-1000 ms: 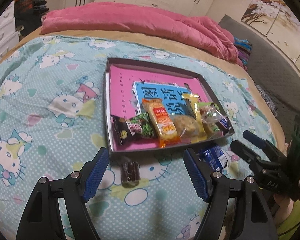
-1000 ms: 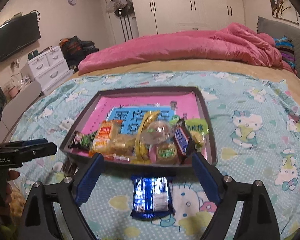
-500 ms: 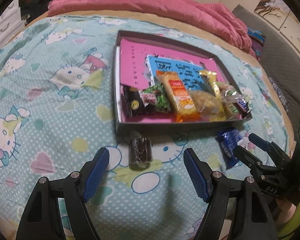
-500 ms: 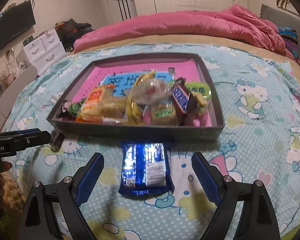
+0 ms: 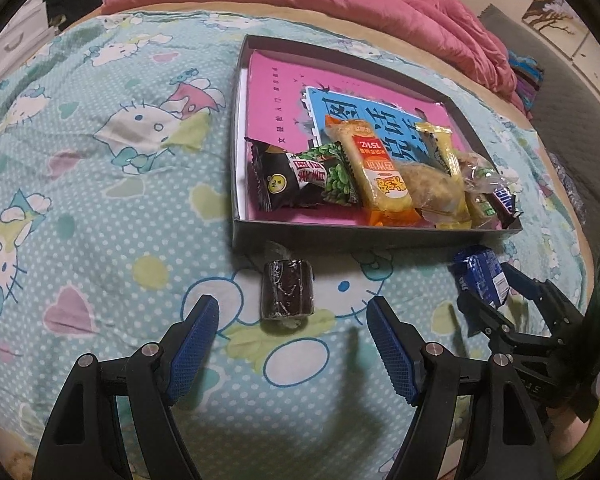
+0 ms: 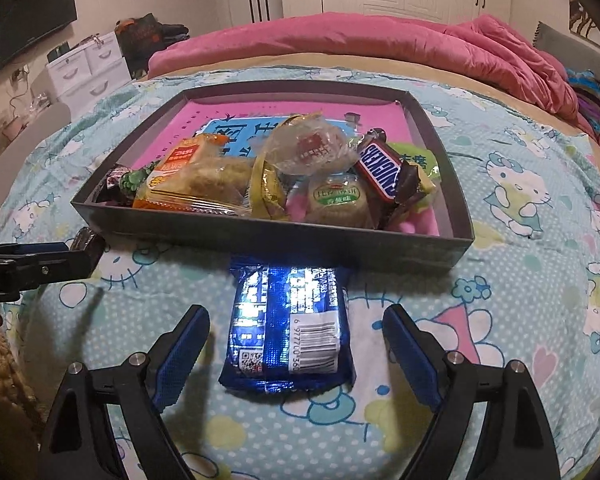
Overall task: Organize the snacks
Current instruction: 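Move both open tools back to the blue biscuit pack and chocolate cake, then grasp the blue biscuit pack with the right tool while the left tool grasps the chocolate cake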
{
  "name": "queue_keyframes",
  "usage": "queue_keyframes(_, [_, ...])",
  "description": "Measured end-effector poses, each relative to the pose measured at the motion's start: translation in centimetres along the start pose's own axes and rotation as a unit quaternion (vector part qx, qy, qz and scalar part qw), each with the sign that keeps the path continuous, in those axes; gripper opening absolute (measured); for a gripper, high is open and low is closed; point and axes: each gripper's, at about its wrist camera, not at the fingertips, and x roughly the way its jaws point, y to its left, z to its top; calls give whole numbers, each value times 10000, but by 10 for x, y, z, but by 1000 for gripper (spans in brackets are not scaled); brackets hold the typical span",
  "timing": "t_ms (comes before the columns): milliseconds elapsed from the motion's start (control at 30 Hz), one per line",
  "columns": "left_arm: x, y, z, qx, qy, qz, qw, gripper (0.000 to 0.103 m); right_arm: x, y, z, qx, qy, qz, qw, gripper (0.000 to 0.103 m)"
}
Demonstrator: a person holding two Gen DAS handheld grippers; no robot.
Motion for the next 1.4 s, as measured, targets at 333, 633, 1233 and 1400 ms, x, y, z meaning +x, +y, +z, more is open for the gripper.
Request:
queue_keyframes(333, [6, -9, 3, 85, 7, 19, 10000, 76, 5, 7, -1, -362, 68, -110, 9993, 63])
queue_keyframes(633, [12, -12, 4, 122, 3, 130, 9998, 70, 1, 0, -2, -178, 28, 100, 9998, 55])
queue_keyframes(1233, [15, -24, 2, 264, 12, 35, 9996, 27, -19, -9, 0, 439, -158, 833, 9954, 52])
queue_keyframes(1400, [3, -24, 1, 211, -24, -155, 9997, 27, -27, -3, 4, 444, -263, 934, 9943, 52])
